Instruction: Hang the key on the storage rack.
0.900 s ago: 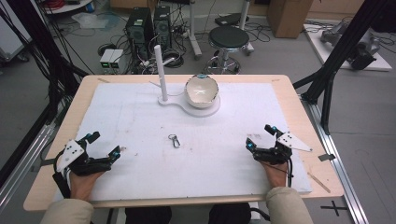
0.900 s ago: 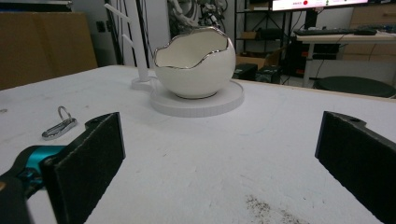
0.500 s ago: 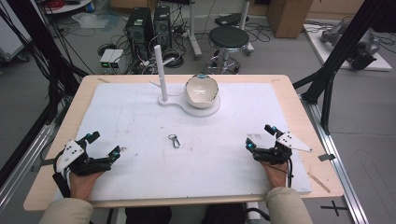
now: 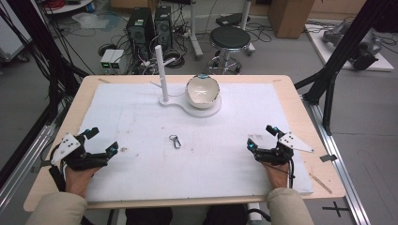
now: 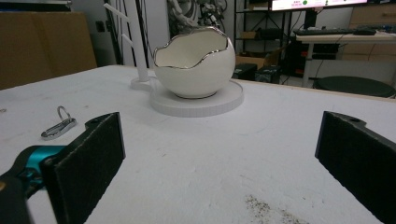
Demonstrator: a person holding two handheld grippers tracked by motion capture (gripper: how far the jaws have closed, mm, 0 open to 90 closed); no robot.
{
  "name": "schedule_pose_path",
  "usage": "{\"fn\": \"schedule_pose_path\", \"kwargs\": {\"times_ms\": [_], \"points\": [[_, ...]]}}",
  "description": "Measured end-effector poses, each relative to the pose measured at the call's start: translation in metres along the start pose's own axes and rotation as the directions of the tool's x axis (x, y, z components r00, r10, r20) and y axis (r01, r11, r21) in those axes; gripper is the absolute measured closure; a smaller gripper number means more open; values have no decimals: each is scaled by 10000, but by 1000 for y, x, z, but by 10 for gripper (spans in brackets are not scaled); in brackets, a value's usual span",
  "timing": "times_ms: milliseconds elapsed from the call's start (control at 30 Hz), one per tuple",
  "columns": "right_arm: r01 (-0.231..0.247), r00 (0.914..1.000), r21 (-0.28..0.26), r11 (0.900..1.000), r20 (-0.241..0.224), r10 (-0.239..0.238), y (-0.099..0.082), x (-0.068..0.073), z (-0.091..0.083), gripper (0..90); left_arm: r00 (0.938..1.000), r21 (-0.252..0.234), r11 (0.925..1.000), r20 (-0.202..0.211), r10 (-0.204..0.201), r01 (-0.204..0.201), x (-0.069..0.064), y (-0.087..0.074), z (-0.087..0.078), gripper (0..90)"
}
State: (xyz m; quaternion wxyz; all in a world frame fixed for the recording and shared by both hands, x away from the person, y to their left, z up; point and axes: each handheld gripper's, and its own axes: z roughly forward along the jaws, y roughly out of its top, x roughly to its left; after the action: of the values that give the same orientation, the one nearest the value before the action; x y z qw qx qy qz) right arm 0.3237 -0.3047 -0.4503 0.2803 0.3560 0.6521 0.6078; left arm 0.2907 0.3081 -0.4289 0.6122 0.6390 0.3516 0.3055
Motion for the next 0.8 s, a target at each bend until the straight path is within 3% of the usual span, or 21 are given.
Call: {"fn": "schedule_pose_path", "kwargs": {"times_ms": [200, 300, 400, 500, 667, 700, 800], "points": [[103, 9999, 31, 9999, -38, -103, 0, 0, 0, 5, 9971, 489, 9977, 615, 441, -471, 7, 34, 12, 17], [122, 9999, 12, 9999, -25, -122, 0, 0, 0, 5, 9915, 722, 9945, 1113, 678, -761, 8, 51, 22, 17], [140, 9999, 5, 9999, -12, -140, 0, 1, 0, 5, 9836, 1035, 9867, 1432, 1098, -1252, 8, 67, 34, 17], [103, 9999, 2, 9999, -10, -103, 0, 0, 0, 5, 9765, 1246, 9811, 1755, 1249, -1479, 7, 82, 47, 17], [132, 9999, -9, 9999, -3, -132, 0, 0, 0, 5, 9573, 1617, 9674, 2458, 1520, -1951, 3, 99, 70, 17], [107, 9999, 16, 9999, -15, -107, 0, 0, 0, 5, 9485, 1794, 9627, 2804, 1472, -2024, 3, 101, 78, 17], [136, 9999, -8, 9999, 20, -136, 0, 1, 0, 5, 9321, 2175, 9476, 3274, 1551, -2341, 1, 105, 94, 17]]}}
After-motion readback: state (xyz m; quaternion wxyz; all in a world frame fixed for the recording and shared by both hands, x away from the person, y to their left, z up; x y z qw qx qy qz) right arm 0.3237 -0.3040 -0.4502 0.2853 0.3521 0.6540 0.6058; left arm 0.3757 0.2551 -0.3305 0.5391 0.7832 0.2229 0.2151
